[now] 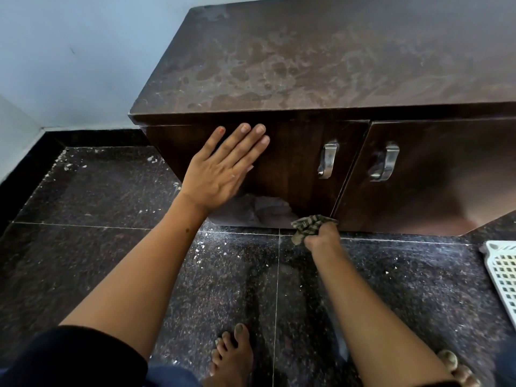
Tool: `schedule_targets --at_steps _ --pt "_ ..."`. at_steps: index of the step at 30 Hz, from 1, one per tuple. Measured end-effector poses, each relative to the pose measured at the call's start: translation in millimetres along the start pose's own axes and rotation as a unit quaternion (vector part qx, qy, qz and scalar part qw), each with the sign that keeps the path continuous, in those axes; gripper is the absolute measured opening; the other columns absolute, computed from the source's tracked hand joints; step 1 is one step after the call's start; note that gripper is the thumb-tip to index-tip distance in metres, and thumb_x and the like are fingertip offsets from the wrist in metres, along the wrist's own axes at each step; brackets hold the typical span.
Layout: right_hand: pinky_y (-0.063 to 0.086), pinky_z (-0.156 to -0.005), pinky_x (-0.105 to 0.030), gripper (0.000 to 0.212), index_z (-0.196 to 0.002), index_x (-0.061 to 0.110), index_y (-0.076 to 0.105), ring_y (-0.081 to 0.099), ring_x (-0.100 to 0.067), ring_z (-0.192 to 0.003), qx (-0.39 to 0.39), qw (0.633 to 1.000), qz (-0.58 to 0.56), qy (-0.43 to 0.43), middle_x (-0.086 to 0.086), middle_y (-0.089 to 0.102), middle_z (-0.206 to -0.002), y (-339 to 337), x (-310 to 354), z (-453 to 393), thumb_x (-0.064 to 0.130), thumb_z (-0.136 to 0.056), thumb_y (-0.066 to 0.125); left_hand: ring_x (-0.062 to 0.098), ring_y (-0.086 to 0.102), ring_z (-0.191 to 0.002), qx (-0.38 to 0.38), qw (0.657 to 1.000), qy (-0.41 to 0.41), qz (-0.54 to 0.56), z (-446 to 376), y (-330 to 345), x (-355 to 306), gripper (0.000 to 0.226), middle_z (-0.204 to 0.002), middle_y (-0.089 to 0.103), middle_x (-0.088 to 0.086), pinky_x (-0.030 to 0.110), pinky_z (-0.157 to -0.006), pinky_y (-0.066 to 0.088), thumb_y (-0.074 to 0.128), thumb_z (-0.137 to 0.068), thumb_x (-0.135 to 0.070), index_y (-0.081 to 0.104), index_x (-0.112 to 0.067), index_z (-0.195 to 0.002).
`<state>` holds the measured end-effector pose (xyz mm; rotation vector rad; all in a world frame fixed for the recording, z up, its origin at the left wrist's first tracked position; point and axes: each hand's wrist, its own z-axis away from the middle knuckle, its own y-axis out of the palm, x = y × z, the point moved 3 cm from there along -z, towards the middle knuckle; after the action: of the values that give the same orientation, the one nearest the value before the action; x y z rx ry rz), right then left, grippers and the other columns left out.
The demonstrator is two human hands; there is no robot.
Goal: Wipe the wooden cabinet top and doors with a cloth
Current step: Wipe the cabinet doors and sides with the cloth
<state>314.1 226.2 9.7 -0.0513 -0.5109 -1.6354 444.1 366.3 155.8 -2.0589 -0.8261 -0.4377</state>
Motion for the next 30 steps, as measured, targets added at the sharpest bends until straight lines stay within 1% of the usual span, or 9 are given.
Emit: schedule_targets --at_steps 4,8,10,14,16,19,23,25,30 --pt "0.042 -0.098 -0.037 0.027 -0.096 0.005 0.055 0.055 -0.027 -0.114 0.049 0.998 0.007 0.023 -0.013 0.057 -0.124 10.7 -18.7 4.2 0.011 -0.1 0.028 0.018 -0.014 -0.145 0.004 0.999 -0.043 0.012 -1.4 1.7 -9.2 0.068 -0.158 -0.018 0.001 0.041 -0.118 -0.005 0.041 -0.099 -0.029 -0.001 -0.014 -0.151" --pt "0.041 -0.098 -0.05 0.031 -0.084 0.006 0.055 0.055 -0.027 -0.094 0.088 0.992 0.064 0.062 -0.013 0.058 -0.097 10.6 -37.5 2.5 0.016 -0.1 0.032 0.018 -0.012 -0.146 -0.001 0.999 -0.046 0.02 -1.3 1.4 -8.5 0.066 -0.156 0.006 0.001 0.041 -0.117 -0.003 0.045 -0.098 -0.028 0.01 -0.013 -0.151" --pt "0.041 -0.101 -0.047 0.031 -0.082 0.006 0.054 0.056 -0.027 -0.094 0.075 0.994 0.066 0.051 -0.012 0.057 -0.095 -1.1 -27.6 -9.4 0.015 -0.101 0.031 0.018 -0.014 -0.145 0.005 0.999 -0.049 0.015 -0.4 0.9 -8.8 0.067 -0.158 -0.008 0.002 0.042 -0.118 -0.003 0.043 -0.099 -0.029 0.004 -0.014 -0.152" --pt "0.048 -0.081 -0.033 0.03 -0.082 0.009 0.05 0.053 -0.02 -0.074 0.008 0.998 0.059 -0.001 -0.007 0.053 -0.087 -14.0 5.6 -37.8 0.009 -0.099 0.025 0.019 -0.018 -0.144 0.013 0.999 -0.051 0.012 -2.0 2.2 -11.9 0.069 -0.156 -0.023 0.001 0.042 -0.117 -0.007 0.039 -0.1 -0.03 -0.005 -0.014 -0.151" --pt "0.049 -0.077 -0.033 0.031 -0.09 0.009 0.052 0.054 -0.018 -0.077 0.011 0.998 0.06 -0.012 -0.006 0.053 -0.093 -9.4 0.8 -40.6 0.01 -0.099 0.023 0.019 -0.019 -0.144 0.012 0.998 -0.055 0.011 -1.1 4.4 -11.8 0.069 -0.156 -0.024 0.002 0.043 -0.117 -0.008 0.038 -0.1 -0.03 -0.006 -0.014 -0.151" --pt "0.047 -0.06 -0.031 0.031 -0.078 0.009 0.049 0.056 -0.02 -0.061 0.054 0.995 0.077 0.023 -0.008 0.057 -0.074 5.8 -28.1 -30.4 0.01 -0.098 0.025 0.02 -0.018 -0.144 0.008 0.998 -0.055 0.01 -1.2 5.5 -12.5 0.069 -0.156 -0.024 0.002 0.043 -0.117 -0.008 0.038 -0.101 -0.031 -0.006 -0.014 -0.151" --pt "0.046 -0.078 -0.045 0.033 -0.074 0.006 0.053 0.054 -0.027 -0.067 0.073 0.989 0.121 0.042 -0.012 0.058 -0.07 6.4 -32.4 -18.7 0.011 -0.096 0.029 0.019 -0.017 -0.145 0.009 0.998 -0.054 0.012 -0.6 3.4 -11.4 0.069 -0.156 -0.023 0.002 0.043 -0.117 -0.007 0.039 -0.101 -0.032 -0.005 -0.014 -0.151" --pt "0.047 -0.081 -0.04 0.028 -0.072 0.007 0.051 0.052 -0.025 -0.066 0.049 0.992 0.118 0.019 -0.011 0.058 -0.066 -5.2 -14.5 -25.0 0.005 -0.09 0.029 0.019 -0.017 -0.145 0.011 0.999 -0.053 0.011 0.1 2.6 -10.9 0.069 -0.156 -0.023 0.002 0.043 -0.118 -0.007 0.039 -0.101 -0.032 -0.005 -0.014 -0.151" --pt "0.047 -0.095 -0.039 0.022 -0.103 0.01 0.052 0.056 -0.023 -0.098 -0.021 0.996 0.082 -0.022 -0.009 0.054 -0.102 -10.7 10.5 -31.4 0.012 -0.094 0.032 0.02 -0.019 -0.144 0.013 0.998 -0.058 0.006 -1.5 3.6 -11.9 0.07 -0.156 -0.024 0.003 0.044 -0.117 -0.008 0.039 -0.101 -0.031 -0.006 -0.014 -0.151"
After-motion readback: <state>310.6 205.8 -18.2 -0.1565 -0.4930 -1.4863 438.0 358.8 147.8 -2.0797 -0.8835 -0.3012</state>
